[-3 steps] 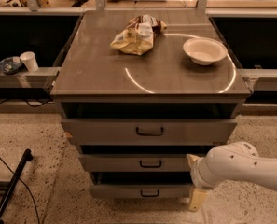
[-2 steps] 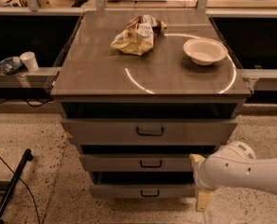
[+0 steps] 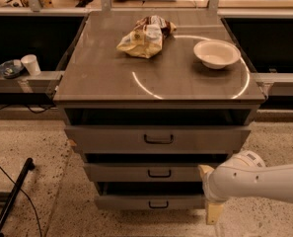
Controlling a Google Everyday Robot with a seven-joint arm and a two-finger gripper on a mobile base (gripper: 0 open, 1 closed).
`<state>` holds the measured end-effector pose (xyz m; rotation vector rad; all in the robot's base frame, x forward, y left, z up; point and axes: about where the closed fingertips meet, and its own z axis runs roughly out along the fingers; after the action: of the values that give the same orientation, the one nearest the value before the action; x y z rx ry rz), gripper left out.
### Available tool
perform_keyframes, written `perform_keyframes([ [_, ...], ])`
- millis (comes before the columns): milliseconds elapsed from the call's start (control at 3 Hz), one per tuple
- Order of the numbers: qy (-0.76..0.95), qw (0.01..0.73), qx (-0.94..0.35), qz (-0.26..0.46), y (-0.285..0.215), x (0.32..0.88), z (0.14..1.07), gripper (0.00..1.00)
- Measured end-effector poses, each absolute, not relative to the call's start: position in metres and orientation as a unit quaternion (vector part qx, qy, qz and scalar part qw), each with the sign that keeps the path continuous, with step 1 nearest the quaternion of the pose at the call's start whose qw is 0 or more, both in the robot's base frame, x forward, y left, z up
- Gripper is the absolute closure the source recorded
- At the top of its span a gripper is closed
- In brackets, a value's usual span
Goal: Open middle drawer
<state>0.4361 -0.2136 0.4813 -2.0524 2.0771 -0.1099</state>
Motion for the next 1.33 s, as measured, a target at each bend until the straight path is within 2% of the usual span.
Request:
perform_keyframes([
  [1333,0.712,0.181,-0.678,0.018,-0.22,0.474,0.444,0.0],
])
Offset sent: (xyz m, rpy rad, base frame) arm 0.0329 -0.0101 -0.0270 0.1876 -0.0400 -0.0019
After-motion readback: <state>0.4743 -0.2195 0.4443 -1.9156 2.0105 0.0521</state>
